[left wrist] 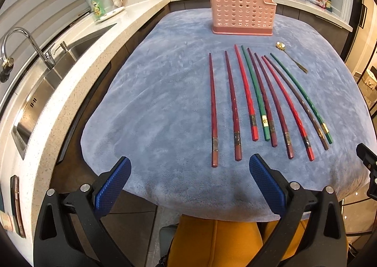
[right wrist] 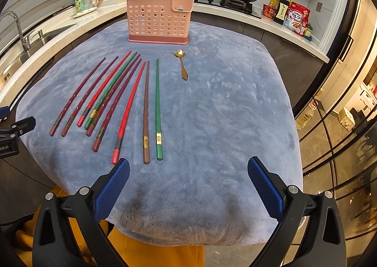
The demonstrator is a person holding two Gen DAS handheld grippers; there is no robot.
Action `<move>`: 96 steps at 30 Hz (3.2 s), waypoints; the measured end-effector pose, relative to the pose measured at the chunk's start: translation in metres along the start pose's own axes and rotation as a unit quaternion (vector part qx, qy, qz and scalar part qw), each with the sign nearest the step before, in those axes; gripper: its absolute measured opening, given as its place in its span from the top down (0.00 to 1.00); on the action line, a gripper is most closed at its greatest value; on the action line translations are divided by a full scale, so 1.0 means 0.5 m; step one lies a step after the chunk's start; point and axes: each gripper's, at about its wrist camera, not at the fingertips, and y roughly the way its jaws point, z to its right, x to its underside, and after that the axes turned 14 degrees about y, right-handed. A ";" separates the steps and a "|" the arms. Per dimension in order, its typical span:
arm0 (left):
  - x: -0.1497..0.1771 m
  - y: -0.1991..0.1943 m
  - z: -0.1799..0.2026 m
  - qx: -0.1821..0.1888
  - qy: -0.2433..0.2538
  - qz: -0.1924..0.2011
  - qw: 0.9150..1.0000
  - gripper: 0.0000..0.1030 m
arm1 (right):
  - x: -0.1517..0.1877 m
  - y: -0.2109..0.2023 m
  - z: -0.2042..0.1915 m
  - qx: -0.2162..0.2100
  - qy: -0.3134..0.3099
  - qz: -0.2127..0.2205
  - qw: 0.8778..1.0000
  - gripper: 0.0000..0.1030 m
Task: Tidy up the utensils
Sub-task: 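Grasp a dark red chopstick with the left gripper while the right gripper grasps the gold spoon, then carry chopstick and spoon over the pink holder, drop them in, open both grippers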
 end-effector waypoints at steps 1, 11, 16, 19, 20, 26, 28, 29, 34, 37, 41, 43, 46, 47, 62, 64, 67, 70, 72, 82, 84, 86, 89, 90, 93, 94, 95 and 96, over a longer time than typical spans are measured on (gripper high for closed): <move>-0.002 0.004 -0.002 0.001 0.000 -0.001 1.000 0.07 | 0.000 0.003 0.000 0.000 0.001 -0.001 1.000 0.07; -0.013 0.073 -0.015 0.008 -0.002 -0.024 1.000 0.10 | -0.009 0.038 -0.002 0.001 0.003 -0.018 1.000 0.07; -0.013 0.114 -0.013 0.020 -0.002 -0.044 0.999 0.15 | -0.017 0.053 -0.006 0.000 0.004 -0.023 1.000 0.07; -0.013 0.132 -0.008 0.025 0.006 -0.052 0.998 0.22 | -0.027 0.064 -0.006 -0.003 0.007 -0.024 1.000 0.07; -0.013 0.137 -0.007 0.027 0.006 -0.055 0.998 0.23 | -0.031 0.068 -0.007 -0.003 0.007 -0.024 1.000 0.07; -0.014 0.155 -0.018 0.065 -0.004 -0.059 0.996 0.43 | -0.066 0.088 -0.014 -0.018 0.010 -0.008 1.000 0.13; -0.017 0.155 -0.016 0.073 -0.001 -0.057 0.996 0.56 | -0.083 0.101 -0.016 -0.023 0.010 -0.005 1.000 0.18; -0.020 0.155 -0.015 0.080 -0.001 -0.055 0.995 0.60 | -0.096 0.110 -0.016 -0.028 0.012 -0.003 1.000 0.22; -0.035 0.158 -0.011 0.106 -0.002 -0.054 0.993 0.90 | -0.166 0.165 -0.009 -0.056 0.037 -0.007 0.998 0.36; -0.038 0.163 -0.015 0.113 -0.003 -0.055 0.992 0.92 | -0.203 0.201 -0.008 -0.076 0.052 -0.016 0.996 0.52; -0.040 0.167 -0.018 0.117 -0.006 -0.056 0.991 0.92 | -0.256 0.270 -0.015 -0.098 0.076 -0.034 0.992 0.61; -0.042 0.169 -0.020 0.119 -0.007 -0.057 0.991 0.92 | -0.271 0.299 -0.022 -0.101 0.080 -0.043 0.991 0.68; -0.045 0.172 -0.020 0.119 -0.005 -0.056 0.991 0.92 | -0.283 0.332 -0.028 -0.101 0.082 -0.054 0.990 0.77; -0.044 0.172 -0.020 0.119 -0.005 -0.055 0.991 0.92 | -0.285 0.339 -0.029 -0.101 0.084 -0.057 0.990 0.79; -0.046 0.174 -0.020 0.118 -0.004 -0.046 0.992 0.92 | -0.236 0.337 -0.019 -0.117 0.093 -0.066 0.986 0.98; -0.046 0.172 -0.022 0.120 -0.007 -0.044 0.992 0.92 | -0.219 0.322 -0.015 -0.119 0.094 -0.068 0.986 0.98; -0.042 0.166 -0.022 0.121 -0.007 -0.041 0.992 0.92 | -0.194 0.297 -0.009 -0.120 0.092 -0.069 0.986 0.98; -0.034 0.152 -0.024 0.121 -0.009 -0.037 0.992 0.93 | -0.164 0.251 0.003 -0.119 0.088 -0.064 0.987 0.98; -0.031 0.138 -0.026 0.120 -0.011 -0.031 0.992 0.93 | -0.150 0.218 0.013 -0.120 0.089 -0.058 0.987 0.98; -0.072 0.038 -0.072 0.107 -0.027 0.027 0.994 0.93 | -0.177 0.059 0.047 -0.124 0.096 0.006 0.988 0.99; -0.095 0.020 -0.085 0.103 -0.031 0.042 0.993 0.93 | -0.197 0.044 0.049 -0.126 0.100 0.015 0.987 0.99; -0.120 0.007 -0.098 0.100 -0.033 0.055 0.993 0.93 | -0.216 0.034 0.049 -0.129 0.103 0.022 0.986 0.99; -0.166 -0.014 -0.121 0.094 -0.037 0.075 0.992 0.93 | -0.245 0.024 0.044 -0.129 0.104 0.034 0.986 0.99; -0.183 -0.020 -0.129 0.092 -0.037 0.082 0.992 0.93 | -0.256 0.021 0.042 -0.134 0.104 0.037 0.985 0.99; -0.237 -0.044 -0.149 0.081 -0.034 0.109 0.990 0.93 | -0.289 0.014 0.035 -0.141 0.105 0.052 0.983 0.99; -0.267 -0.056 -0.157 0.071 -0.030 0.124 0.989 0.93 | -0.301 0.010 0.032 -0.143 0.105 0.057 0.982 0.99; -0.290 -0.063 -0.163 0.063 -0.026 0.134 0.989 0.93 | -0.312 0.008 0.029 -0.146 0.106 0.061 0.982 0.99; -0.308 -0.069 -0.167 0.056 -0.023 0.142 0.988 0.93 | -0.322 0.007 0.026 -0.148 0.107 0.064 0.981 0.99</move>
